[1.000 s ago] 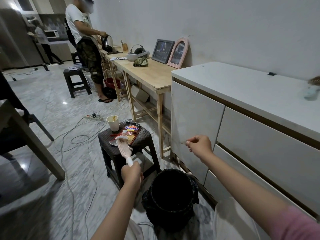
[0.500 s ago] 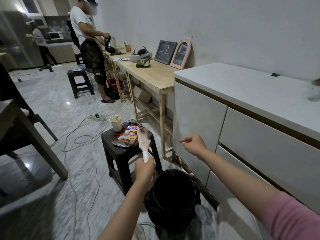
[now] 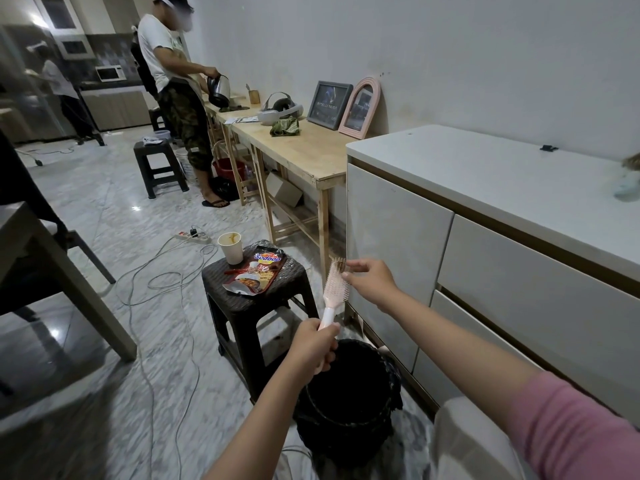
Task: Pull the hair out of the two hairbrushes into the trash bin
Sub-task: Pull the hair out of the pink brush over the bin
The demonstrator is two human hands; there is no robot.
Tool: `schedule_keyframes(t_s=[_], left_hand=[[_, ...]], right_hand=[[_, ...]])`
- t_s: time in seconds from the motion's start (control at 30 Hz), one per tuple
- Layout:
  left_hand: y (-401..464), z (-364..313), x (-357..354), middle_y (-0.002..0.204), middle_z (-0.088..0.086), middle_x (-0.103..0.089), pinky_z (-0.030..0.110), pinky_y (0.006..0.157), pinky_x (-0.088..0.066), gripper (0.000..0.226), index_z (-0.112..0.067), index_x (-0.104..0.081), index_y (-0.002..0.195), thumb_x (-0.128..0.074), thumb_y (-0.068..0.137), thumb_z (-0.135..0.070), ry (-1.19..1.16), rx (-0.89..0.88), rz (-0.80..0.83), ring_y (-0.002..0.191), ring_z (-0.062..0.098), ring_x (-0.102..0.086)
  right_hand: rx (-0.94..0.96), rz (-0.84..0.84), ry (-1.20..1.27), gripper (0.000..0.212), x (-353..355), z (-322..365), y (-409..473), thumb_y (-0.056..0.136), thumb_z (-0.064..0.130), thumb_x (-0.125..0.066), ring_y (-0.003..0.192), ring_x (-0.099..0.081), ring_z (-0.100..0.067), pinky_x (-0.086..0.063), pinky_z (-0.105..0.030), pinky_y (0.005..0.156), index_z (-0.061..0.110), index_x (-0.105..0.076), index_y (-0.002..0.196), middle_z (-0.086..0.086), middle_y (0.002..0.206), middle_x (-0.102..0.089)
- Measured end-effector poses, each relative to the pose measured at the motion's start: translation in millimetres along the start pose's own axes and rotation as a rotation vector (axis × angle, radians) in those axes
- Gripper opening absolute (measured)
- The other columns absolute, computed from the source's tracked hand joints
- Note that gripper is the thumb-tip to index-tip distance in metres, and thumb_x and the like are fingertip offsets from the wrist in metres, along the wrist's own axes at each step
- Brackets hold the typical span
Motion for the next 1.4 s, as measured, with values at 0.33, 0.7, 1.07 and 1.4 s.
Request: schedule_keyframes(t_s=[0.33,0.7,1.07,1.4], left_hand=[[1,1,-1,0.061,0.004,-0.042,0.017,0.038,-0.026,0.019,-0.011,-0.044,0.081,-0.051,0.096,-0.018,0.006,-0.001,0.004,0.040,0.013,-0.035],[13,16,14,0.066,0.006,-0.041,0.021,0.041,-0.026,0.010,-0.003,-0.047,0.096,-0.048,0.098,-0.013,-0.231,0.138,-0.180,0.046,0.014,-0.033],[16,15,37,0.068,0.008,-0.045,0.025,0.045,-0.030,0.009,-0.004,-0.051,0.087,-0.052,0.094,-0.009,-0.260,0.167,-0.266,0.049,0.015,-0.038],[16,-7,29,0.067,0.007,-0.044,0.020,0.039,-0.030,0.015,-0.002,-0.048,0.101,-0.052,0.096,-0.016,-0.202,0.085,-0.193,0.045,0.015,-0.037]], right_hand=[[0.010,-0.167,-0.042,0.019,11,0,-2,0.076,0.005,-0.073,0.065,-0.061,-0.015,-0.050,-0.027,0.069,0.018,-0.067,0.062,-0.002,0.068,-0.067],[0.142,-0.220,0.099,0.024,26,11,-12,0.083,0.007,-0.068,0.070,-0.062,-0.020,-0.053,-0.028,0.067,0.023,-0.061,0.067,-0.003,0.069,-0.064],[0.031,-0.364,0.056,0.006,47,-15,-11,0.086,0.007,-0.063,0.078,-0.060,-0.017,-0.043,-0.023,0.074,0.008,-0.069,0.086,-0.005,0.082,-0.066],[-0.036,-0.129,-0.313,0.020,24,-36,-7,0.081,0.001,-0.056,0.100,-0.064,-0.034,-0.050,-0.030,0.082,-0.008,-0.069,0.093,-0.024,0.101,-0.070]])
Point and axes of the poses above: each hand's wrist, its own y-axis towards the middle knuckle, its own x-axis out of the back of the hand, z = x × y, the point moved 4 cm from there along y, towards the middle knuckle
